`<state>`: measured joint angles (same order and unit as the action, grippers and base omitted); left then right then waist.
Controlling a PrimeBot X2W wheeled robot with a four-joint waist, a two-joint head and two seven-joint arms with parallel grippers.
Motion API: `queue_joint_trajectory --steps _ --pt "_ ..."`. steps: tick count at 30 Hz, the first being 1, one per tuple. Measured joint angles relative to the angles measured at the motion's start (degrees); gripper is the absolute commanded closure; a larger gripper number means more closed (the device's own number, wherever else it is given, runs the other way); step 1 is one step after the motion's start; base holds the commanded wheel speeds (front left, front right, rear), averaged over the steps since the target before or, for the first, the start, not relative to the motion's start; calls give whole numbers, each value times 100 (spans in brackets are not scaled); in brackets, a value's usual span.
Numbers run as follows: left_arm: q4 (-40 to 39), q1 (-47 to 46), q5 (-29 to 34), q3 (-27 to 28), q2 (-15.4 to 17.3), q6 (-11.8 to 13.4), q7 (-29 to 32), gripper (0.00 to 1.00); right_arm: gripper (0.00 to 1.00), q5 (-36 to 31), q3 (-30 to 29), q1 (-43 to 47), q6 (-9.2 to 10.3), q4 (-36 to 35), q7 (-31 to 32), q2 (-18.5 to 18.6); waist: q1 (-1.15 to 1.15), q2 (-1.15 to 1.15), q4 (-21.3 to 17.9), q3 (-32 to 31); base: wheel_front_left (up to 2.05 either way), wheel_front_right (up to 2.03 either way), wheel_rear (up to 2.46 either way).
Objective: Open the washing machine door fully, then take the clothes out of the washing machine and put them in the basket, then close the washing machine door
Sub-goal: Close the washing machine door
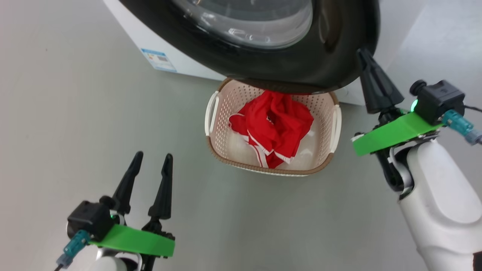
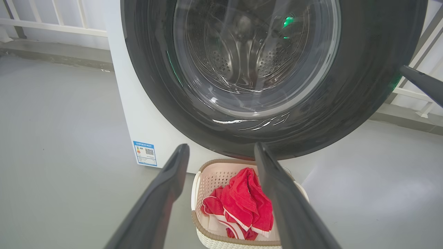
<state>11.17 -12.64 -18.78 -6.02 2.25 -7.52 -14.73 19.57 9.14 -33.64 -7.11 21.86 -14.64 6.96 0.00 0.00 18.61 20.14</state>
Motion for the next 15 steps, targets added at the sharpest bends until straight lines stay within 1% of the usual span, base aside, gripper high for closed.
queue_joint_trajectory --steps 7,15 --pt "-20 -287 -149 -194 -11 0 0 0 100 -2 -327 -224 -2 33 -1 42 0 0 202 262 0 0 0" --pt "-23 -355 -360 -360 -25 0 0 0 100 -51 -583 -580 -19 25 -1 141 0 0 386 546 0 0 0"
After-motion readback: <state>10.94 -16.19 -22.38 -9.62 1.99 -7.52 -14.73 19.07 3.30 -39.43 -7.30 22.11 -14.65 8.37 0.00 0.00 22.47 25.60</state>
